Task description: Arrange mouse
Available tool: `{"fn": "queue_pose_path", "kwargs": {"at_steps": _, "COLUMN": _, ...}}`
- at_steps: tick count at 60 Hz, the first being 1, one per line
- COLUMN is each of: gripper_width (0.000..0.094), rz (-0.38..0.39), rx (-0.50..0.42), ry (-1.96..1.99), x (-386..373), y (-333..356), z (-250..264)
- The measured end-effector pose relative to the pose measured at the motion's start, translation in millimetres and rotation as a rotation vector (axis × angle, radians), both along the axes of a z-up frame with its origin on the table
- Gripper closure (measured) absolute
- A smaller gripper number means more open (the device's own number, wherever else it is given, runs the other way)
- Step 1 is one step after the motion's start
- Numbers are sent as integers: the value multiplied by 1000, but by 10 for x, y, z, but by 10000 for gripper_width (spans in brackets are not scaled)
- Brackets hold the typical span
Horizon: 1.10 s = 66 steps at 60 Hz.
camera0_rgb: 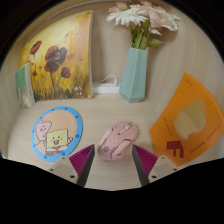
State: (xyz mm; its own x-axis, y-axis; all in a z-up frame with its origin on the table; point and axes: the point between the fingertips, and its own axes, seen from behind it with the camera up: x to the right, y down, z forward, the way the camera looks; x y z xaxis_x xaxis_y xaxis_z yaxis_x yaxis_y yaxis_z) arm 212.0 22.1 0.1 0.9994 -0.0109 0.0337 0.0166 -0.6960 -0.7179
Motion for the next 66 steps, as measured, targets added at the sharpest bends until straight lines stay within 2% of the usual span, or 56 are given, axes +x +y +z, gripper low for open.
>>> {"fn": "queue_pose_path", "kwargs": {"at_steps": 21, "gripper_width": 186, "rz": 64, "rx": -21, "ry": 18, "x": -110, "y": 705, "z": -1}}
{"fn": "queue_pose_path", "kwargs": {"at_steps": 34, "gripper_width": 211, "rz": 45, "rx": -59, "ry": 9, "x": -113, "y": 753, "z": -122}}
{"fn": "queue_pose_path", "kwargs": {"at_steps": 36, "gripper_width": 252, "rz": 37, "rx": -50, "ry": 10, "x": -104, "y": 770, "z": -115}}
{"fn": "queue_pose_path", "kwargs": {"at_steps": 40, "gripper_width": 410, "rz": 24, "rx": -46, "ry": -3, "x": -59, "y": 779, "z": -117}}
{"fn": "queue_pose_path", "kwargs": {"at_steps": 45, "gripper_width": 437, "rz": 21, "rx": -54, "ry": -5, "x": -56, "y": 771, "z": -124}}
{"fn": "queue_pose_path", "kwargs": {"at_steps": 52, "gripper_width": 522, "rz": 1, "rx": -92, "ry": -29, "x": -36, "y": 743, "z": -119}}
{"fn": "queue_pose_path", "kwargs": {"at_steps": 57, "gripper_width": 537, "rz": -20, "rx": -71, "ry": -26, "x": -88, "y": 782, "z": 166}}
{"fn": "queue_pose_path", "kwargs": {"at_steps": 66, "gripper_width": 535, "rz": -75, "rx": 68, "ry": -4, "x": -317, "y": 946, "z": 1169}}
